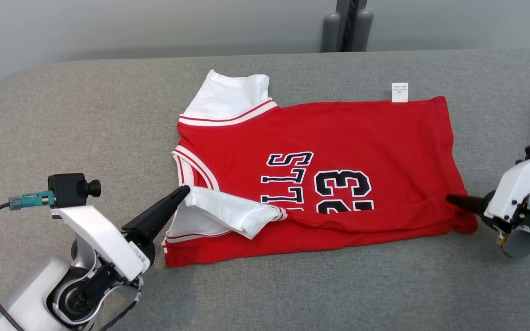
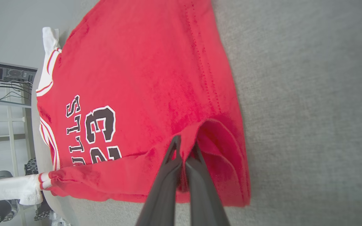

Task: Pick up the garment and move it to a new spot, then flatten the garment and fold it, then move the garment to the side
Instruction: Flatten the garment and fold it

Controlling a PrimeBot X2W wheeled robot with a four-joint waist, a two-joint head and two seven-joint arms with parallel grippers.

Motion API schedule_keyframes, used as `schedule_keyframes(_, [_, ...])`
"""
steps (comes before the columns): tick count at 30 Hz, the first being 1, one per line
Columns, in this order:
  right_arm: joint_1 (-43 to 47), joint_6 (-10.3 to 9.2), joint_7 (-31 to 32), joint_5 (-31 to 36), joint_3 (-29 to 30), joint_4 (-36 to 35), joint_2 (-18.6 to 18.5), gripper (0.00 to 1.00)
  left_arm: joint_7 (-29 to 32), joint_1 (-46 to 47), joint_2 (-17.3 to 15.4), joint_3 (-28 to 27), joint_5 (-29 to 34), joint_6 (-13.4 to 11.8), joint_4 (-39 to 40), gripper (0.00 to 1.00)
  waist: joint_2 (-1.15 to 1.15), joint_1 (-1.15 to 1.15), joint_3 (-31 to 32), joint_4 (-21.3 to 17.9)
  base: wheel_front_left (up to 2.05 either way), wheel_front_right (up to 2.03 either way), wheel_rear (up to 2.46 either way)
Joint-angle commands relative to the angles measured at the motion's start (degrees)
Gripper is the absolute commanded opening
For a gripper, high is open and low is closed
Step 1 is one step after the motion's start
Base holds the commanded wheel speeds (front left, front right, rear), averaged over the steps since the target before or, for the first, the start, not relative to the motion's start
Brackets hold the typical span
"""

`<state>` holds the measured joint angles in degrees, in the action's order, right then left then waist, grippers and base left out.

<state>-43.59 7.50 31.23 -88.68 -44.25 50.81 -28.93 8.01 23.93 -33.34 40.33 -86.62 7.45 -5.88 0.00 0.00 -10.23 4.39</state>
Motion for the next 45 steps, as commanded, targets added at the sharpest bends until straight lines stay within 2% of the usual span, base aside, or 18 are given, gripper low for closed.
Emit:
schedule_keyframes(1, [-0.9, -0.02, -0.9, 0.4, 0.3, 0.6, 0.4, 0.0, -0.6, 1.2, 0.4, -0.1, 0.5, 0.0, -1.1, 0.0, 0.0, 0.0, -0.3, 0.3, 0.0, 0.0, 0.0])
schedule_keyframes(7, [-2.6, -0.02, -4.9, 1.8, 0.6, 1.8, 2.1, 0.0, -3.1, 3.4, 3.0, 0.7, 2.6, 0.0, -5.9, 0.0, 0.0, 0.0, -1.0, 0.6, 0.0, 0.0, 0.0])
schedule_keyframes(17, [-4.0, -0.02, -10.0, 2.7, 2.1, 3.5, 2.3, 0.0, -6.3, 6.2, 4.5, 1.8, 4.0, 0.0, -11.2, 0.0, 0.0, 0.0, -2.2, 0.6, 0.0, 0.0, 0.0])
schedule_keyframes(26, [-3.9, -0.02, -9.9, 3.1, 1.9, 4.3, 2.8, 0.0, -7.5, 7.1, 4.6, 2.7, 3.5, 0.0, -12.5, 0.0, 0.0, 0.0, -2.3, 0.3, 0.0, 0.0, 0.0])
schedule_keyframes(27, [-3.9, -0.02, -10.1, 3.1, 1.9, 4.5, 2.9, 0.37, -7.6, 7.2, 4.7, 2.8, 3.5, 0.0, -12.8, 0.0, 0.0, 0.0, -2.3, 0.3, 0.0, 0.0, 0.0])
schedule_keyframes(28, [-3.9, -0.02, -10.7, 3.3, 1.8, 4.5, 3.0, 0.98, -8.0, 7.3, 4.9, 2.8, 3.5, 0.0, -13.0, 0.0, 0.0, 0.0, -2.3, 0.2, 0.0, 0.0, 0.0])
schedule_keyframes(29, [-4.0, -0.02, -11.2, 3.2, 2.0, 4.9, 3.2, 1.0, -8.4, 7.4, 5.0, 2.8, 3.5, 0.0, -13.4, 0.08, 0.0, 0.0, -2.3, 0.2, 0.0, 0.0, 0.0])
schedule_keyframes(30, [-4.1, -0.02, -12.0, 3.4, 2.2, 5.1, 3.4, 1.0, -8.9, 7.5, 5.3, 2.7, 3.6, 0.0, -14.0, 0.34, 0.0, 0.0, -2.2, 0.2, 0.0, 0.0, 0.0])
schedule_keyframes(31, [-4.2, -0.02, -12.8, 3.5, 2.4, 5.1, 3.6, 1.0, -9.1, 7.4, 5.6, 2.8, 3.3, 0.0, -14.7, 0.5, 0.0, 0.0, -2.2, 0.2, 0.0, 0.0, 0.0])
schedule_keyframes(32, [-4.3, -0.02, -13.6, 3.6, 2.5, 5.2, 3.8, 1.0, -9.7, 7.6, 5.9, 2.6, 3.3, 0.0, -15.4, 1.0, 0.0, 0.0, -2.1, 0.2, 0.0, 0.0, 0.0])
schedule_keyframes(36, [-3.4, -0.02, -19.7, 4.8, 3.2, 3.3, 3.5, 1.0, -13.9, 8.4, 7.5, 0.7, 3.3, 0.0, -19.0, 1.0, 0.0, 0.0, -1.7, 0.4, 0.0, 0.0, 0.0])
schedule_keyframes(40, [-1.4, -0.02, -28.4, 6.9, 3.6, -0.4, 2.4, 1.0, -18.8, 7.9, 9.6, -1.1, 3.2, 0.0, -21.7, 1.0, 0.0, 0.0, -1.0, 0.4, 0.0, 0.0, 0.0])
schedule_keyframes(43, [0.6, -0.02, -34.6, 10.2, 2.2, -3.0, 1.2, 1.0, -21.5, 6.9, 10.0, -1.8, 5.5, -0.2, -23.4, 1.0, 0.0, 0.0, -0.1, 0.5, 0.0, 0.0, 0.0])
schedule_keyframes(45, [2.8, -0.02, -38.6, 11.7, 1.7, -4.7, 0.9, 1.0, -22.6, 5.7, 11.5, -3.1, 6.8, -1.1, -24.2, 1.0, 0.0, 0.0, 1.0, 0.6, 0.0, 0.0, 0.0])
